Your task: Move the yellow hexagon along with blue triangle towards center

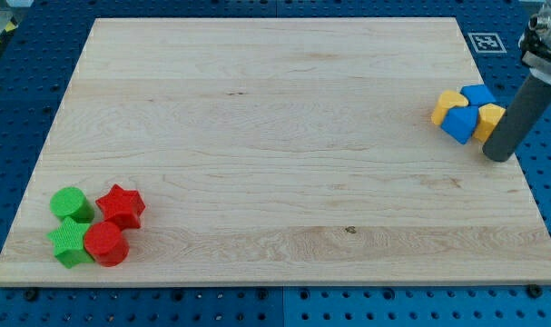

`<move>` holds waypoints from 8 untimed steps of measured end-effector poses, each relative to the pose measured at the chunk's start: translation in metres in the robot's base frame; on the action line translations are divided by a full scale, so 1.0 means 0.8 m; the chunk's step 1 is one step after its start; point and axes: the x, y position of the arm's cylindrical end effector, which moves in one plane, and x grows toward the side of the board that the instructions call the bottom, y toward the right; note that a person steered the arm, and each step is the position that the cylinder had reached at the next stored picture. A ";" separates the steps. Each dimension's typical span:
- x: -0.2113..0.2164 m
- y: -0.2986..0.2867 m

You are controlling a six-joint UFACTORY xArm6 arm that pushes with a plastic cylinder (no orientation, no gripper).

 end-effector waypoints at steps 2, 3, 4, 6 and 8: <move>0.025 0.069; 0.000 0.096; -0.047 0.097; -0.077 0.068; -0.075 -0.027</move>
